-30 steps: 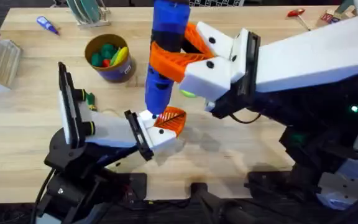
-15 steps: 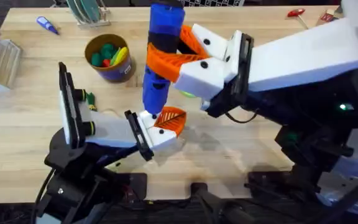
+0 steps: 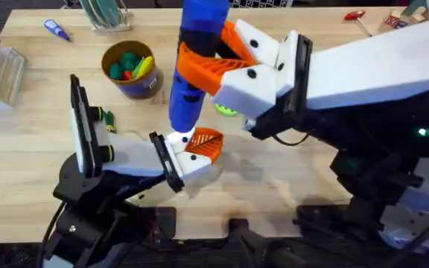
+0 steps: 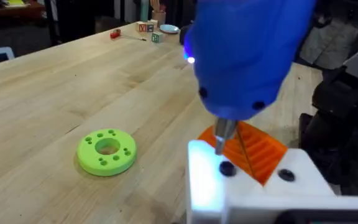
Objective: Pick up the gripper from the table and insert it into the empty holder that is missing its gripper. Then pick up a screw, insert it into the mounting hole, and use the screwdriver to tighten it. Finally, clean up the table by picking up the vegetable and placing it into the bucket.
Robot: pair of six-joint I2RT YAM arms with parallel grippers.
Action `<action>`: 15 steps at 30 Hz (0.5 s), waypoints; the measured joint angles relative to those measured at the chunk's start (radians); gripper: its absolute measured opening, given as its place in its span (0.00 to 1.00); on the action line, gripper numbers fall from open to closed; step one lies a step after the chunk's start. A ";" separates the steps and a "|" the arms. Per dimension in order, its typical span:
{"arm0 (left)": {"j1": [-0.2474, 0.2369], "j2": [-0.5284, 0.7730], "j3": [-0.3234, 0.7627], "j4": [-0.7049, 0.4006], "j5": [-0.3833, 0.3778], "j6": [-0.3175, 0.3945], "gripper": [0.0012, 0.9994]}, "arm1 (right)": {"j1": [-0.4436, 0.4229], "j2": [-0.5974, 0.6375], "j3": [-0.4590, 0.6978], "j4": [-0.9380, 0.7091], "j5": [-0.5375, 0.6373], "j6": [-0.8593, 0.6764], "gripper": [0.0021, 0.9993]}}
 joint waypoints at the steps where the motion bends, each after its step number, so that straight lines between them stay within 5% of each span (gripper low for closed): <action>1: 0.000 0.000 0.000 0.000 0.000 0.000 0.00 | 0.000 0.000 0.000 -0.003 0.000 0.000 0.02; 15: 0.000 0.000 0.000 0.000 0.000 0.000 0.00 | 0.000 -0.057 0.000 -0.084 0.000 0.000 0.02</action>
